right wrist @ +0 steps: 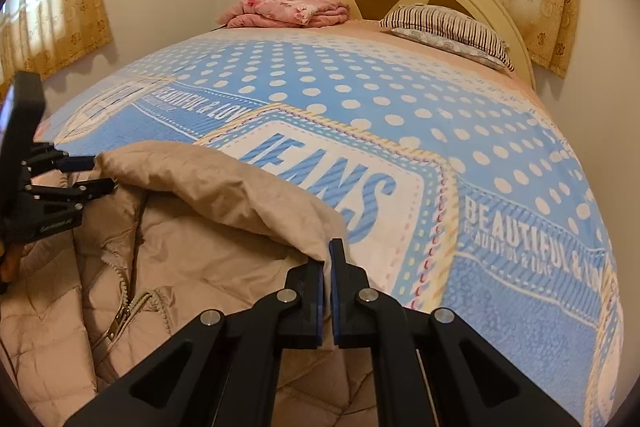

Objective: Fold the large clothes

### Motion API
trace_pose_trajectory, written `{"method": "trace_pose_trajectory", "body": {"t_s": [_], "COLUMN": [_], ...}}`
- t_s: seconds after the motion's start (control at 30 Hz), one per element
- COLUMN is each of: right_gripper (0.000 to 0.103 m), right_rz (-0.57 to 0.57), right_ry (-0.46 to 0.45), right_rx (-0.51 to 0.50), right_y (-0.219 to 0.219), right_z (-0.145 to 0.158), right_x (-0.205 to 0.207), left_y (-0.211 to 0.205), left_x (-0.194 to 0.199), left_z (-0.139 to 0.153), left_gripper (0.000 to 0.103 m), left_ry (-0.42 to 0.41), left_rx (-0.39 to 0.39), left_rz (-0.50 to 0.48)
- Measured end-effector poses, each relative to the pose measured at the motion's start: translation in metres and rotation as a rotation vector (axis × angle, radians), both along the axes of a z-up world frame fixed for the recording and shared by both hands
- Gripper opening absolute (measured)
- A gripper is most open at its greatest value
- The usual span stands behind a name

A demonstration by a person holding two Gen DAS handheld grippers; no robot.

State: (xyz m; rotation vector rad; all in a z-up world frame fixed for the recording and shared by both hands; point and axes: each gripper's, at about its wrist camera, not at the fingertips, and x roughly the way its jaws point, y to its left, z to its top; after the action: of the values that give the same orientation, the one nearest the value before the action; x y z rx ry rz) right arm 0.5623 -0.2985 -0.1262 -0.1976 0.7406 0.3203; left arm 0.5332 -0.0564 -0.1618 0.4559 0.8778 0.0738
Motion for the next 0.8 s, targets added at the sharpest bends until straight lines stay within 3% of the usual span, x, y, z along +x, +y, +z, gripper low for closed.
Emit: {"method": "trace_pose_trajectory", "body": {"t_s": [0.03, 0.07, 0.23, 0.3, 0.43, 0.57, 0.7, 0.8], "right_gripper": [0.001, 0.001, 0.001, 0.001, 0.001, 0.001, 0.001, 0.001], "right_rz": [0.004, 0.008, 0.034, 0.04, 0.045, 0.04, 0.037, 0.06], "right_ry": [0.001, 0.0, -0.018, -0.023, -0.032, -0.027, -0.017, -0.013], "right_rx": [0.003, 0.005, -0.028, -0.039, -0.054, -0.068, -0.075, -0.107], "right_y": [0.0, 0.0, 0.0, 0.001, 0.003, 0.0, -0.003, 0.007], "right_z": [-0.001, -0.001, -0.004, -0.006, -0.008, -0.014, -0.019, -0.02], "right_x": [-0.001, -0.003, -0.01, -0.012, -0.019, -0.025, -0.025, -0.03], "left_y": [0.0, 0.0, 0.001, -0.005, -0.016, -0.016, -0.033, -0.031], "left_x": [-0.006, -0.015, -0.038, -0.026, 0.025, 0.056, 0.046, 0.041], "left_z": [0.01, 0.02, 0.074, 0.081, 0.066, 0.033, -0.015, -0.03], "left_gripper": [0.077, 0.086, 0.101, 0.103, 0.103, 0.103, 0.1, 0.101], "left_ry": [-0.02, -0.046, -0.238, -0.282, -0.274, -0.143, 0.006, 0.015], "left_rx": [-0.025, -0.054, -0.149, -0.135, -0.137, -0.279, -0.207, -0.197], "left_rz": [-0.025, -0.057, -0.149, -0.142, -0.086, -0.074, -0.081, -0.068]}}
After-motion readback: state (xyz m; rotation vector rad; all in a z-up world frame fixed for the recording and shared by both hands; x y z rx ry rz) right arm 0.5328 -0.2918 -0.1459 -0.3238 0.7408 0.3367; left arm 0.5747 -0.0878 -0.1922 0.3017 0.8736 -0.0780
